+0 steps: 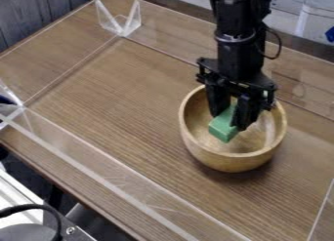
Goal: Put the green block in the brown bowl
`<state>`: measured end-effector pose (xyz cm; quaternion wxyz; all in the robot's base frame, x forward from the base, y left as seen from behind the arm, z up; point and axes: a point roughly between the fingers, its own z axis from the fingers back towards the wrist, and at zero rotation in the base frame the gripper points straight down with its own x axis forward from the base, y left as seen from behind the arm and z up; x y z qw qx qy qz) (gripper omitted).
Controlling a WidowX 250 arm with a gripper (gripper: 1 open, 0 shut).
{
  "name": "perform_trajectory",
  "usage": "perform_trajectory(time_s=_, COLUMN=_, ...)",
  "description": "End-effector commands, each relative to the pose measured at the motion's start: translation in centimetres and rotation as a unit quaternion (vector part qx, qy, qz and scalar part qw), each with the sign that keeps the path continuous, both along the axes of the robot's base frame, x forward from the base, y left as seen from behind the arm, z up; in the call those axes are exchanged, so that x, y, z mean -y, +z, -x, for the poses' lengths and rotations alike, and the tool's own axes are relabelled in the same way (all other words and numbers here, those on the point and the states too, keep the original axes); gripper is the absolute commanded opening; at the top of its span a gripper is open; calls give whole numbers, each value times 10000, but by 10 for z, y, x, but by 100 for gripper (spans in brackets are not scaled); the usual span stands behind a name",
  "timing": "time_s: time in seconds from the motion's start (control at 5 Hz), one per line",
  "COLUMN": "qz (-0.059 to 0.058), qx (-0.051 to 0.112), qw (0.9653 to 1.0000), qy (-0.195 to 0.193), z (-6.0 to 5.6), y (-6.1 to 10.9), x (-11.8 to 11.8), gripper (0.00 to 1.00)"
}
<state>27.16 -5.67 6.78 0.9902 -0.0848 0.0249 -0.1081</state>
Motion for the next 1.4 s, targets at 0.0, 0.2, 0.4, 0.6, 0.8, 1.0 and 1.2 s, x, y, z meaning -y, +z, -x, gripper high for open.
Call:
perform_trajectory(time_s=0.0, qz=43, qx=217, qw=9997, qy=-39, z=-8, y=8, x=0, gripper=0)
perform_trajectory(time_s=0.2, qz=44, qx=191, qw=9998, qy=-36, z=-8, y=6, x=0, gripper=0)
perform_trajectory(time_s=0.4, qz=45, qx=164, qw=9999, qy=-34, z=-9, y=5, x=0, gripper=0)
perform_trajectory(time_s=0.6, qz=39, qx=141, qw=9999, qy=-30, z=-9, y=7, x=0, gripper=100)
perform_trajectory(time_s=0.8, qz=38, qx=195, qw=9998, qy=4, z=-9, y=16, x=-2, gripper=100)
perform_trajectory(time_s=1.0, qz=33, qx=326, qw=9995, qy=44, z=-10, y=32, x=-5, gripper=100)
perform_trajectory(time_s=1.2, qz=5, qx=568, qw=9983, qy=122, z=-11, y=60, x=-10, gripper=100)
